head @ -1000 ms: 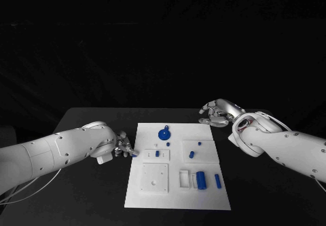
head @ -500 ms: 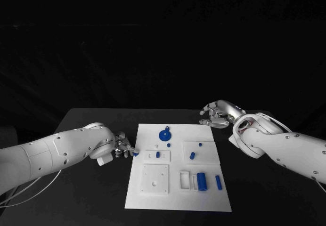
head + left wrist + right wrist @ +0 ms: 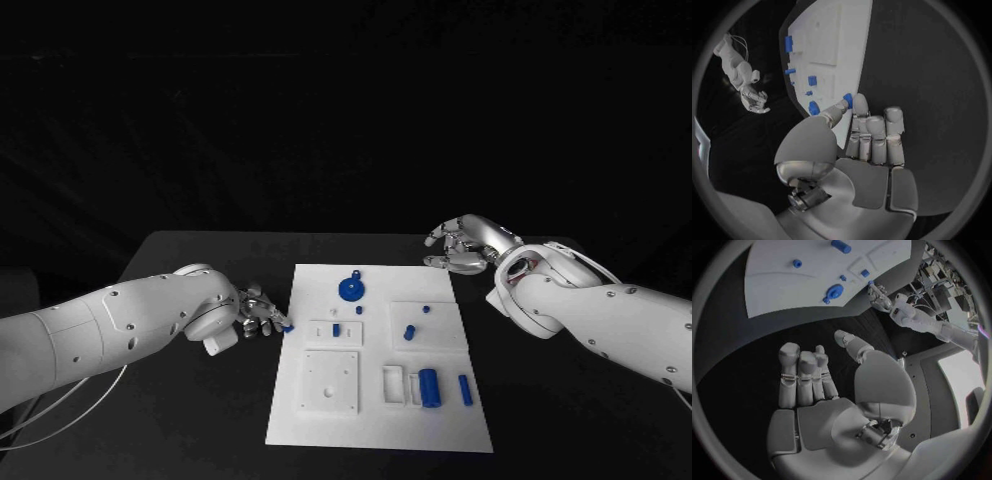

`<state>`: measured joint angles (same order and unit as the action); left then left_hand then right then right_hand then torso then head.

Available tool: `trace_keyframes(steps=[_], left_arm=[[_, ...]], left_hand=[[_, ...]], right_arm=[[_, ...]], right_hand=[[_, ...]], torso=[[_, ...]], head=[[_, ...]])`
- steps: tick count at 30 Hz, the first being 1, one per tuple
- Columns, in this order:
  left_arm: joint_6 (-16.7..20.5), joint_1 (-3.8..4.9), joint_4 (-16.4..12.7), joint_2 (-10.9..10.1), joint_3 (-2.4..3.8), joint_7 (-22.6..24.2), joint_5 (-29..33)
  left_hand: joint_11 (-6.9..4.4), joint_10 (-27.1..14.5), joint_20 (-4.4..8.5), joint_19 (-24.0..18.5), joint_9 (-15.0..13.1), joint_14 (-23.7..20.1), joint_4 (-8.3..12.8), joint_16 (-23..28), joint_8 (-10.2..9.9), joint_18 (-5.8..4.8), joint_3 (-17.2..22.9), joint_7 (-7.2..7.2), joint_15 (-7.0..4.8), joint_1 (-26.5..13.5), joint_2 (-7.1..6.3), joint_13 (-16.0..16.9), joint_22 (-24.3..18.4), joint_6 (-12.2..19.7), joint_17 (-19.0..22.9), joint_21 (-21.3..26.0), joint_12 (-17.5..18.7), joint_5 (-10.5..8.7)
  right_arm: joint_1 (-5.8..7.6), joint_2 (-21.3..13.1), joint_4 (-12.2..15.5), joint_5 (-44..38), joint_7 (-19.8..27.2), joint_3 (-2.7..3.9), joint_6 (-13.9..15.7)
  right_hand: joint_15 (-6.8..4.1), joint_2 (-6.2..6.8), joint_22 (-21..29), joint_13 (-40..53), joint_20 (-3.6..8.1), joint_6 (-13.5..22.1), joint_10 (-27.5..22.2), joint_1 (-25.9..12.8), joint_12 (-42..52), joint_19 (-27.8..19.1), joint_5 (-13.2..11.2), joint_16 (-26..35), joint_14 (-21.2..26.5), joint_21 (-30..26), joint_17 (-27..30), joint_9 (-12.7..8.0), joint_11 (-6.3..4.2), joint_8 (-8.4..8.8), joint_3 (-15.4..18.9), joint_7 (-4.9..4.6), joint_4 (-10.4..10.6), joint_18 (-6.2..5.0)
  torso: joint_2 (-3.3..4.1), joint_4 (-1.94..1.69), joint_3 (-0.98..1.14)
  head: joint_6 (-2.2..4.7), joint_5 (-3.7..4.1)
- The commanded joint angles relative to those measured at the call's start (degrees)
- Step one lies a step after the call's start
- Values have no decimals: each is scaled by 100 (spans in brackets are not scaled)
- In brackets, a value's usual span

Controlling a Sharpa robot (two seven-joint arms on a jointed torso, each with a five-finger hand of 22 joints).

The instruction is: Assemble the parts on the task board

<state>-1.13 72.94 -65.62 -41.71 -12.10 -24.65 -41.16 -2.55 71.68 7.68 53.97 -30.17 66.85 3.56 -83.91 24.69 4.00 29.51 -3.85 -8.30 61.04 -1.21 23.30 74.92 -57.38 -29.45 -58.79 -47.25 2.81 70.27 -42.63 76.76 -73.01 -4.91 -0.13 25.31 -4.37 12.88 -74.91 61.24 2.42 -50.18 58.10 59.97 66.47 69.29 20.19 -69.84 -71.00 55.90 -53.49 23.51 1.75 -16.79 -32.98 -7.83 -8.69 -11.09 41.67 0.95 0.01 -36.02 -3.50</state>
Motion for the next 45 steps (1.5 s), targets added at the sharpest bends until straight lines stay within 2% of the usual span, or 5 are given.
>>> trace_keyframes(steps=[1,20,27,33,45], left_arm=[[104,-6,-15,4,-2,113,263],[69,-7,-133,-177,29,346,947],[32,-6,-256,-286,125,430,1144],[47,4,-379,-369,260,604,1345],[235,93,-865,-473,296,1198,1906]], left_hand=[[7,51,604,46,-9,30,918,34,38,-59,895,1,-35,-54,4,-6,78,-35,6,-31,29,38],[1,86,607,56,-55,42,976,35,50,-62,960,10,-41,-86,12,-15,76,-78,9,-28,40,44],[0,89,608,57,-66,42,992,37,52,-63,972,12,-42,-90,14,-19,77,-87,10,-28,46,43],[-1,94,608,59,-72,44,1001,38,52,-64,977,13,-44,-96,17,-22,77,-91,10,-29,50,41],[-10,105,613,75,-87,56,1017,36,49,-62,985,19,-54,-115,27,-27,74,-100,11,-32,57,46]], right_arm=[[-9,11,-3,-33,49,0,-53],[-19,4,1,-29,61,0,-42],[-22,7,4,-14,82,0,-42],[-24,10,47,24,108,0,-46],[-54,59,430,174,123,-10,-90]], right_hand=[[-14,-13,-99,-10,48,7,-40,-27,15,3,-13,18,-10,-25,-9,-10,5,-25,21,-46,-10,-391],[-14,-14,-99,-14,49,7,-41,-29,16,3,-10,19,-10,-26,-9,-11,5,-25,20,-45,-9,-391],[-14,-14,-99,-15,49,6,-41,-28,17,3,-10,19,-10,-26,-9,-11,5,-25,19,-45,-9,-391],[-15,-15,-99,-16,50,6,-41,-26,18,3,-10,19,-11,-26,-9,-11,4,-25,19,-45,-11,-391],[-15,-11,-99,-19,50,8,-43,-24,19,2,-13,20,-9,-26,-9,-12,4,-24,21,-45,-18,-391]], torso=[[-1,3,-2],[2,6,2],[1,-1,2],[0,-1,2],[1,2,1]], head=[[-3,-5],[13,-6],[19,0],[41,-6],[92,-7]])
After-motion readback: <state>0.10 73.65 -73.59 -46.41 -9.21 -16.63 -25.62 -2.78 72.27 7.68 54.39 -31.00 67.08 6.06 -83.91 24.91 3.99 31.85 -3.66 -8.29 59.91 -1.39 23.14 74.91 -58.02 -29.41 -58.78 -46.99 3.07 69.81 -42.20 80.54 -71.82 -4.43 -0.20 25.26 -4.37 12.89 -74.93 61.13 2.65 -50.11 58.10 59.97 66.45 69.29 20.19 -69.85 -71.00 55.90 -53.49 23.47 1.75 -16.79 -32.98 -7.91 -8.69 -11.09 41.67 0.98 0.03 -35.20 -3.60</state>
